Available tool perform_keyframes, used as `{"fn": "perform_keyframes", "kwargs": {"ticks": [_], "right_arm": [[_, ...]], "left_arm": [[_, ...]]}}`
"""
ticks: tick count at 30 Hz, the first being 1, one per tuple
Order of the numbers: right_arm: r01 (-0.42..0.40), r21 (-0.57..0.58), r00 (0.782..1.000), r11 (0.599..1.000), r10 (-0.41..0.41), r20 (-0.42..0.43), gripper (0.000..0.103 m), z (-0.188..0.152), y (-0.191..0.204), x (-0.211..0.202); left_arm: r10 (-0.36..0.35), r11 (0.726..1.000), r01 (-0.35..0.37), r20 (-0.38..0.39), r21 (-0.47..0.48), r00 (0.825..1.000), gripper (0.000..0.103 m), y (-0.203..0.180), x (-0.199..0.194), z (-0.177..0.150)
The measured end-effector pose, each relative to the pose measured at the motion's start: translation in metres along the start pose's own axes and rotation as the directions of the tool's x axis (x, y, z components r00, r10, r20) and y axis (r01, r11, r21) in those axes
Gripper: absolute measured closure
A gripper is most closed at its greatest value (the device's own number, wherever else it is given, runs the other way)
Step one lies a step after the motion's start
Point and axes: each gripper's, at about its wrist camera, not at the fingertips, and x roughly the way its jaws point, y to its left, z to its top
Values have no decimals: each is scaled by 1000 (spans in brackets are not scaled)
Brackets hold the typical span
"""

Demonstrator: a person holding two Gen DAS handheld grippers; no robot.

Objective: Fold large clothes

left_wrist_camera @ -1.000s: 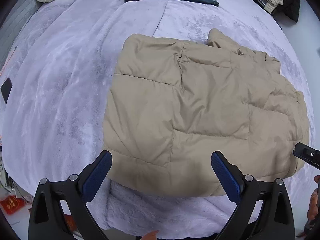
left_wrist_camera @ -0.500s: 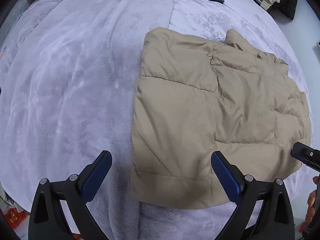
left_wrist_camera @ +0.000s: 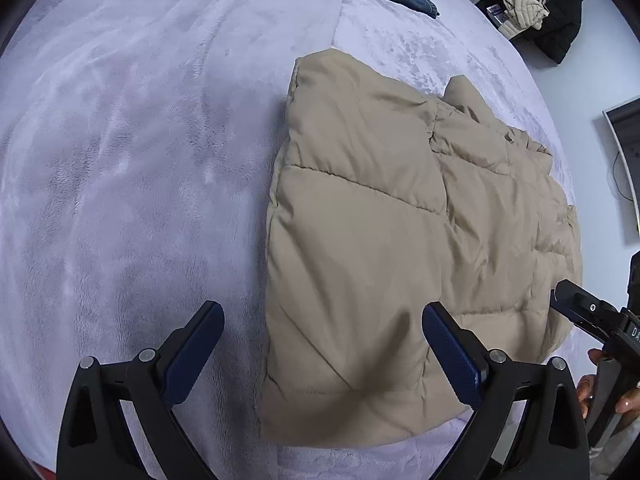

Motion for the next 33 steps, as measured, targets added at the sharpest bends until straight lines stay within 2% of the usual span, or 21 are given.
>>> {"fn": "perform_keyframes", "kwargs": {"ticks": [3,7,11,12,18,19,20,22,23,25,26,28,29,31,32,33], "right_arm": [[-16,-2,1000,1000,16,-20,15,4,5,7],[39,24,998,999,-37,-52,15,8,2,17],[29,9,993,1000,-28,-111,9,15,2,30],[8,10,993,1000,-7,-118,0,15,2,33],[2,7,991,1000,-1,-135,0,15,-1,43],[-1,6,991,1000,1,-134,0,14,-2,44],[-3,5,991,1000,4,-135,0,14,-3,44],[-7,0,991,1000,7,-137,0,14,-5,45],[-7,-4,990,1000,6,-139,0,14,-6,46],[-6,-7,990,1000,5,-141,0,15,-6,48],[-6,-7,990,1000,5,-142,0,15,-7,49],[-4,-4,990,1000,4,-142,0,16,-6,49],[-5,-3,990,1000,4,-142,0,15,-6,49],[-7,-3,991,1000,7,-137,0,13,-7,49],[-9,-3,991,1000,8,-135,0,13,-7,49],[-9,-3,991,1000,8,-133,0,12,-8,50]], "left_arm": [[-57,998,57,-12,11,998,3,7,6,7],[-174,985,175,-51,15,983,3,18,16,15],[-296,955,298,-86,13,951,3,21,35,28],[-315,948,317,-93,9,944,3,21,41,32],[-410,910,414,-127,11,903,3,15,66,50],[-427,901,433,-125,20,895,3,14,64,51],[-459,885,465,-123,24,880,3,12,63,52],[-542,836,548,-133,13,830,3,5,61,56],[-547,831,556,-137,34,826,3,0,61,56],[-479,865,495,-158,84,864,3,-7,69,55],[-448,879,468,-181,87,875,3,-10,79,55],[-441,883,463,-199,81,875,3,-12,90,55],[-448,878,471,-203,81,871,3,-14,90,56],[-502,848,526,-218,65,837,5,-23,90,58],[-529,832,553,-226,55,818,13,-27,89,57],[-540,822,567,-233,61,809,20,-35,87,56]]}}
